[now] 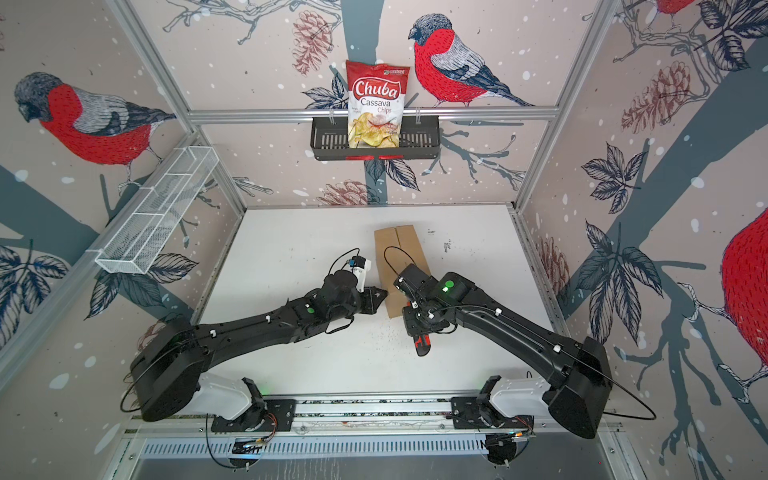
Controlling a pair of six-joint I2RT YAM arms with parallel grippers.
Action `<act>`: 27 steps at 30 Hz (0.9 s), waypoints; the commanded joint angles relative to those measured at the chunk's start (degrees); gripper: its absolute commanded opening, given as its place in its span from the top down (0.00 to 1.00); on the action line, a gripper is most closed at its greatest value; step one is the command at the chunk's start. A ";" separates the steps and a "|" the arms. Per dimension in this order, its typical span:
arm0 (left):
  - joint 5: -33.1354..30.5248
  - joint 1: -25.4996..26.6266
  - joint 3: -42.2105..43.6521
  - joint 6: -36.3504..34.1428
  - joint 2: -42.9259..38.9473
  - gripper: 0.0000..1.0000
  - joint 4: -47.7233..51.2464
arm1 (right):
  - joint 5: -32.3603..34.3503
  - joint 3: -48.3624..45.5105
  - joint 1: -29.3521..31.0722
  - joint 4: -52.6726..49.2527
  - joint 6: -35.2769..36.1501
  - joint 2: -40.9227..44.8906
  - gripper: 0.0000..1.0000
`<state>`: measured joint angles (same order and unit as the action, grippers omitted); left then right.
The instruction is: Unpack the express box
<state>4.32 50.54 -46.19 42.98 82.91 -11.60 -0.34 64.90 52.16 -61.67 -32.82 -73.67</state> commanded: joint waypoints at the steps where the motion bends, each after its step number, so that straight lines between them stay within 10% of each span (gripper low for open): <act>1: 0.11 0.51 -0.39 0.00 0.32 0.86 -3.38 | -0.28 0.39 0.36 0.76 0.56 -0.31 0.89; 27: -3.99 0.96 -0.30 -0.07 -1.27 0.85 -2.99 | 1.19 -3.39 4.61 -0.73 -5.15 6.19 0.89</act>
<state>1.61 51.46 -46.19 43.05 82.08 -12.95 -0.23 62.33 55.86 -61.95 -35.22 -68.93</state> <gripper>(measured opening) 0.148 0.320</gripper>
